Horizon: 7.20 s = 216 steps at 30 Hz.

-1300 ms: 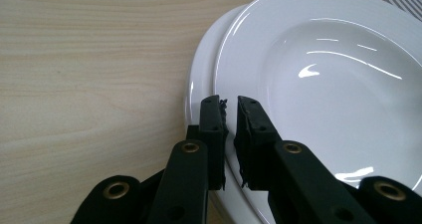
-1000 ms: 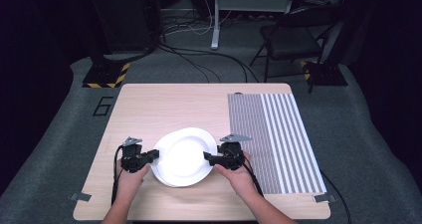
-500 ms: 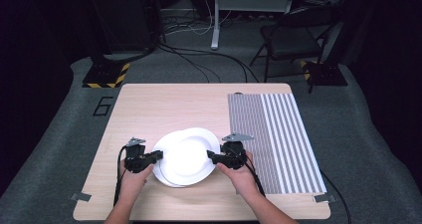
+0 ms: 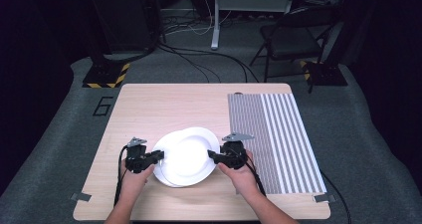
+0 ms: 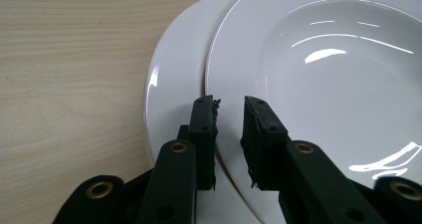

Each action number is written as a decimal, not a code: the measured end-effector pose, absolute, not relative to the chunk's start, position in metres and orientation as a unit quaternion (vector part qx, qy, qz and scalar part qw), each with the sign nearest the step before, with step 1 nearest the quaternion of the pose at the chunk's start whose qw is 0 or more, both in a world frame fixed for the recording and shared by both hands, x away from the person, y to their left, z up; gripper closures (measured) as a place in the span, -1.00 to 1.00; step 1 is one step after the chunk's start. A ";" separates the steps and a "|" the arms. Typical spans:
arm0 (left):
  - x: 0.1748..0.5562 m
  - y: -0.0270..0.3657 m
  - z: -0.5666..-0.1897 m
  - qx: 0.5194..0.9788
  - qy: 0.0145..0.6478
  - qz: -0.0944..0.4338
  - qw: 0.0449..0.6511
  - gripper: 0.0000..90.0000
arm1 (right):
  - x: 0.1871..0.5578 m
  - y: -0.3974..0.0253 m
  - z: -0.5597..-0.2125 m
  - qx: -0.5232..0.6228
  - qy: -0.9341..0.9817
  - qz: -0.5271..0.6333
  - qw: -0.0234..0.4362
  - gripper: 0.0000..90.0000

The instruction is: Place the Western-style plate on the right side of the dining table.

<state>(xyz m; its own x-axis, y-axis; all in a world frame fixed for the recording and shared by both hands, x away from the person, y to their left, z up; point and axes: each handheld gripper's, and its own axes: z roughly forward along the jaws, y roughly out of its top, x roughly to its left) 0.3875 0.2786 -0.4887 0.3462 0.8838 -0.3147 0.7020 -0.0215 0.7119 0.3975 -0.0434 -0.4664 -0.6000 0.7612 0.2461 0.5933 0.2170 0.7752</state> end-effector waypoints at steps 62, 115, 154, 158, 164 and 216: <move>0.381 0.252 -0.485 0.687 0.570 0.072 0.445 0.09 | 0.384 -0.065 -0.467 0.502 0.731 0.444 0.130 0.15; 0.368 0.235 -0.463 0.653 0.601 0.150 0.436 0.20 | 0.383 -0.044 -0.463 0.552 0.701 0.422 0.163 0.13; 0.388 0.215 -0.437 0.648 0.593 0.159 0.450 0.20 | 0.395 -0.064 -0.426 0.552 0.681 0.449 0.175 0.12; 0.390 0.212 -0.435 0.650 0.589 0.161 0.452 0.20 | 0.395 -0.068 -0.425 0.553 0.678 0.450 0.178 0.12; 0.393 0.207 -0.431 0.649 0.586 0.160 0.457 0.20 | 0.395 -0.074 -0.424 0.556 0.674 0.453 0.179 0.13; 0.436 0.091 -0.430 0.724 0.486 0.092 0.481 0.26 | 0.357 -0.180 -0.422 0.648 0.583 0.428 0.239 0.13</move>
